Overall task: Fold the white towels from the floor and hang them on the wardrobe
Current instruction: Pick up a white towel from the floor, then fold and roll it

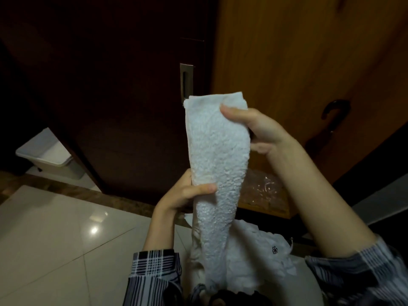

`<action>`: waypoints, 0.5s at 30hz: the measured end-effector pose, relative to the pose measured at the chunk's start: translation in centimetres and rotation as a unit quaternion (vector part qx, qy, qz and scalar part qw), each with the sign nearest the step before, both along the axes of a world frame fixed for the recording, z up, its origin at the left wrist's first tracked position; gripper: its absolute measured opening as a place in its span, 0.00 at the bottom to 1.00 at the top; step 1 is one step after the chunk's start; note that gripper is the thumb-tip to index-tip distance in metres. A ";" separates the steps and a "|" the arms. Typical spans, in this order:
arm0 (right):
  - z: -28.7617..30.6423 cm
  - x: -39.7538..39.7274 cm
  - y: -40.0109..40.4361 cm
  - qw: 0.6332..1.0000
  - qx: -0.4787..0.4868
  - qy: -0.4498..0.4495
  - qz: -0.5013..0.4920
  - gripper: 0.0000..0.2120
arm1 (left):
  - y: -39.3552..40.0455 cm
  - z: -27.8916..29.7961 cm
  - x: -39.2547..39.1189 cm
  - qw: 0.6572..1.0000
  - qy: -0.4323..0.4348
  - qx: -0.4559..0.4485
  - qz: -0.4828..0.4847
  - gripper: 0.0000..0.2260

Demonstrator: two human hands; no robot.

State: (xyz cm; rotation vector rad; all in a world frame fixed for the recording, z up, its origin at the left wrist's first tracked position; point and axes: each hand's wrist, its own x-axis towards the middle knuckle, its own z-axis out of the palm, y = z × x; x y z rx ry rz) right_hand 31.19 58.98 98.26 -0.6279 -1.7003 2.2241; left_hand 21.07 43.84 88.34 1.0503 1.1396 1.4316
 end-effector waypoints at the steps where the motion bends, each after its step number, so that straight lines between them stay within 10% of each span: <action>1: 0.4 -0.3 0.4 1.000 -0.014 -0.012 -0.002 0.18 | 0.0 0.0 0.0 1.000 0.000 -0.001 -0.006 0.32; 15: -10.0 3.0 -0.1 0.984 -0.163 0.059 -0.048 0.35 | 1.6 1.9 1.6 0.976 -0.213 0.002 0.046 0.15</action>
